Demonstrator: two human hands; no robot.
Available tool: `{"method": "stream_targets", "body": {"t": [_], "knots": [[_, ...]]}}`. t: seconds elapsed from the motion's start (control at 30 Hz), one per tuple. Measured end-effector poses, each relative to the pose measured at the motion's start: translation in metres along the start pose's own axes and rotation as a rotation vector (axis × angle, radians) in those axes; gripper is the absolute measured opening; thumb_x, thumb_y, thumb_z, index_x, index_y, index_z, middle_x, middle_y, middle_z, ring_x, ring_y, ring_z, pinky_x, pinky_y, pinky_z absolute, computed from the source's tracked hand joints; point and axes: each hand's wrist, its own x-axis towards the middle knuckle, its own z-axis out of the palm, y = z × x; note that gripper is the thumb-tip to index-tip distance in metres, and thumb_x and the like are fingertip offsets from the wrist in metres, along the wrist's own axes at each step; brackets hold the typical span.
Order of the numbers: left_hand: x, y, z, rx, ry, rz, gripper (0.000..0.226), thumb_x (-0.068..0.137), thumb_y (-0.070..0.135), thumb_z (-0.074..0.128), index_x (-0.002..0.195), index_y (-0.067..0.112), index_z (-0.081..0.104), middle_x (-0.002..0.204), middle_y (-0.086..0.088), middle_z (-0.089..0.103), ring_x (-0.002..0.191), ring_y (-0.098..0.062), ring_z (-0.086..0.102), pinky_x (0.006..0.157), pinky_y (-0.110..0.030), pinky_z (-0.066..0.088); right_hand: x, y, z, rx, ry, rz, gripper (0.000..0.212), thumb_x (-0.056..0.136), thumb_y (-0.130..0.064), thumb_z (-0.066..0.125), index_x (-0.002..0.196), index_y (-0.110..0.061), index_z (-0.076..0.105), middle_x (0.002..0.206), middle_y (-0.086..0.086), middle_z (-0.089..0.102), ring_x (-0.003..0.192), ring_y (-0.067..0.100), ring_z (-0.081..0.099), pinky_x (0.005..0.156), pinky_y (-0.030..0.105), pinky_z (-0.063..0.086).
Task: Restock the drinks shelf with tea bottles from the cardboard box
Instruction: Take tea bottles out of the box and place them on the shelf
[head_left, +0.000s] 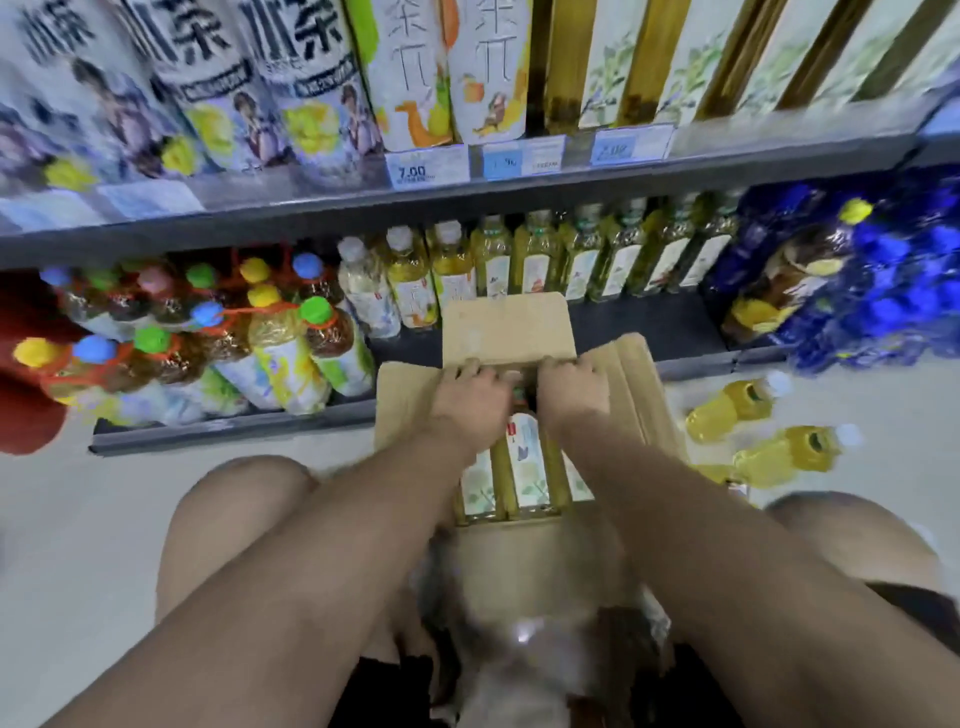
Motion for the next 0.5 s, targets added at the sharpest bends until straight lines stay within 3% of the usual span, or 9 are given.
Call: {"method": "stream_targets", "body": {"t": [0.07, 0.13, 0.33, 0.5], "knots": [[-0.021, 0.001, -0.007, -0.012, -0.037, -0.054, 0.042, 0.101, 0.029, 0.039, 0.141, 0.019, 0.043, 0.137, -0.01, 0.054, 0.132, -0.032, 0.043, 0.107, -0.047, 0.034, -0.025, -0.009, 0.003, 0.033, -0.038, 0.019, 0.037, 0.094, -0.007, 0.042, 0.129, -0.012, 0.05, 0.134, 0.013, 0.056, 0.134, 0.034, 0.04, 0.1, 0.043, 0.041], [-0.036, 0.002, -0.017, -0.02, -0.045, -0.08, 0.044, 0.102, 0.03, 0.037, 0.146, 0.021, 0.039, 0.139, -0.011, 0.052, 0.133, -0.031, 0.042, 0.105, -0.046, 0.034, -0.042, -0.015, 0.002, 0.028, -0.04, 0.019, 0.04, 0.094, -0.007, 0.042, 0.133, -0.012, 0.047, 0.136, 0.013, 0.054, 0.131, 0.034, 0.044, 0.101, 0.042, 0.041], [-0.065, 0.003, -0.024, -0.029, -0.054, -0.126, 0.031, 0.099, 0.027, 0.046, 0.128, 0.022, 0.054, 0.133, -0.009, 0.054, 0.125, -0.03, 0.048, 0.096, -0.044, 0.035, -0.067, -0.016, -0.005, 0.053, -0.03, -0.003, 0.033, 0.095, -0.016, 0.048, 0.128, -0.016, 0.052, 0.13, 0.01, 0.057, 0.119, 0.03, 0.055, 0.095, 0.039, 0.044], [-0.068, -0.002, -0.014, -0.004, -0.096, -0.136, 0.034, 0.101, 0.038, 0.04, 0.129, 0.025, 0.055, 0.136, -0.007, 0.053, 0.127, -0.028, 0.044, 0.099, -0.044, 0.032, -0.06, -0.019, -0.008, 0.116, -0.066, -0.036, 0.03, 0.095, -0.02, 0.054, 0.124, -0.013, 0.054, 0.124, 0.011, 0.061, 0.114, 0.031, 0.059, 0.088, 0.037, 0.046]]}}
